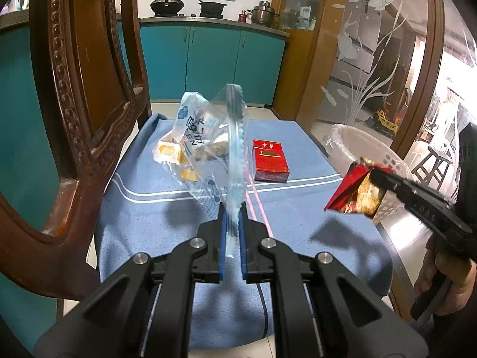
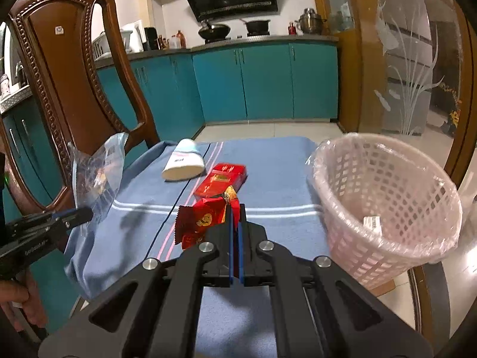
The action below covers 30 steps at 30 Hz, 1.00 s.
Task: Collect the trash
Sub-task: 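Drop the red wrapper into the basket with right tool while left holds plastic bag, then carry the clear plastic bag over the basket with the left tool and open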
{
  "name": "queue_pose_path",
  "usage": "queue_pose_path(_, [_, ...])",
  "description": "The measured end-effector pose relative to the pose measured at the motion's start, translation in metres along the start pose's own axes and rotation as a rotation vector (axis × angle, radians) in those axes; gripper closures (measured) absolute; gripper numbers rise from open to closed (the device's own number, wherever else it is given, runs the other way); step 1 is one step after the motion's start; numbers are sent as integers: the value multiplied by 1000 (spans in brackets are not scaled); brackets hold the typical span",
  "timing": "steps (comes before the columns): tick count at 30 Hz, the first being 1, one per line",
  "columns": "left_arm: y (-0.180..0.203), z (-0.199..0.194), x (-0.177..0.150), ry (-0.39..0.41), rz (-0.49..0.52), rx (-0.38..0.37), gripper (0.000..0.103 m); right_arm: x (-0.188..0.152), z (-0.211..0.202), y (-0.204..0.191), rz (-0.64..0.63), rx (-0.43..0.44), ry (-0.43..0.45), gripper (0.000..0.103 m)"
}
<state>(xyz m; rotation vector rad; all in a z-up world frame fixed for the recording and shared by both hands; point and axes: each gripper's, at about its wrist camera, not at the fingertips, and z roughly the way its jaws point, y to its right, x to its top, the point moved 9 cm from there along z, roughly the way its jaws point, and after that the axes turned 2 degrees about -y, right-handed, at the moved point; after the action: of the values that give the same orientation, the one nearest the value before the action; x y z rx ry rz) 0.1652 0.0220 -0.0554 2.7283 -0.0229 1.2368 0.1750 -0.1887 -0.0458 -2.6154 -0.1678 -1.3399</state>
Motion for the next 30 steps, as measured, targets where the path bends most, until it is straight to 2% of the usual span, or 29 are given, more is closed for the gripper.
queue_pose_path(3, [-1, 0, 0, 0, 3, 0, 95, 27, -17, 37, 68, -80, 131, 100])
queue_pose_path(6, [-1, 0, 0, -1, 9, 1, 95, 43, -28, 102, 189, -220, 218, 100])
queue_pose_path(8, [-1, 1, 0, -3, 11, 0, 95, 36, -21, 147, 258, -315, 203, 100])
queue_pose_path(10, [-2, 2, -1, -5, 11, 2, 95, 22, -8, 175, 320, -347, 138, 100])
queue_pose_path(12, [-2, 3, 1, -6, 7, 2, 95, 14, -2, 187, 355, -346, 108, 100])
queue_pose_path(15, [1, 2, 2, -3, 8, 0, 95, 17, -6, 186, 344, -352, 131, 97])
queue_pose_path(16, [4, 2, 2, -2, 13, -2, 95, 17, -5, 187, 344, -356, 132, 92])
queue_pose_path(17, [5, 2, 1, -1, 17, -3, 95, 15, -2, 187, 347, -357, 122, 70])
queue_pose_path(18, [8, 2, 1, -2, 24, -4, 95, 11, 2, 185, 351, -356, 113, 41])
queue_pose_path(19, [9, 3, 1, -4, 27, -5, 95, 10, 1, 186, 360, -367, 122, 34])
queue_pose_path(21, [12, 5, -1, -10, 38, -9, 95, 11, -8, 188, 367, -389, 145, 23])
queue_pose_path(24, [23, 8, -2, -16, 58, -25, 95, 16, -37, 186, 426, -359, 223, 13])
queue_pose_path(27, [45, 13, -2, -20, 87, -67, 95, 17, -71, 181, 484, -353, 327, 8])
queue_pose_path(30, [92, 20, 5, -30, 150, -154, 95, 18, -94, 177, 513, -367, 401, 7])
